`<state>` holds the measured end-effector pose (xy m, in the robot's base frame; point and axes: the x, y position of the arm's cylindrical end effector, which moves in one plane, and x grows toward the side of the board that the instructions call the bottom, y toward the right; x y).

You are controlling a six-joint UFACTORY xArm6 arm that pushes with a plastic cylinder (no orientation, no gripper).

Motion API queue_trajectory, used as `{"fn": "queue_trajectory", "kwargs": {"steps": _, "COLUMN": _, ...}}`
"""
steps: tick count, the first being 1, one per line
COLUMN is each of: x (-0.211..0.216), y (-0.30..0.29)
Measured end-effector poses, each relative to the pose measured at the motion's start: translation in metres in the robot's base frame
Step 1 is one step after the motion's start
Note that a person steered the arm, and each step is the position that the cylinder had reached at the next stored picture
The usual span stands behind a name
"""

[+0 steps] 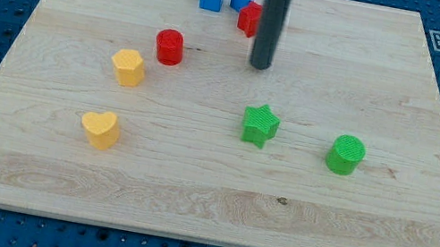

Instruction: Slightly push the red circle to left

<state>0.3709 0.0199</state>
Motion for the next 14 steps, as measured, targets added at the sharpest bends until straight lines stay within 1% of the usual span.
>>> {"fn": "queue_trajectory", "kwargs": {"steps": 2, "x": 0.0, "y": -0.009}}
{"fn": "queue_trajectory", "kwargs": {"steps": 3, "x": 0.016, "y": -0.031}}
{"fn": "queue_trajectory", "kwargs": {"steps": 5, "x": 0.02, "y": -0.037}}
{"fn": "queue_trajectory", "kwargs": {"steps": 6, "x": 0.024, "y": -0.078}}
{"fn": "queue_trajectory", "kwargs": {"steps": 7, "x": 0.024, "y": -0.089}}
{"fn": "queue_trajectory", "kwargs": {"steps": 8, "x": 0.041, "y": -0.092}}
{"fn": "queue_trajectory", "kwargs": {"steps": 9, "x": 0.041, "y": -0.127}}
{"fn": "queue_trajectory", "kwargs": {"steps": 12, "x": 0.041, "y": -0.144}}
{"fn": "queue_trajectory", "kwargs": {"steps": 14, "x": 0.016, "y": -0.144}}
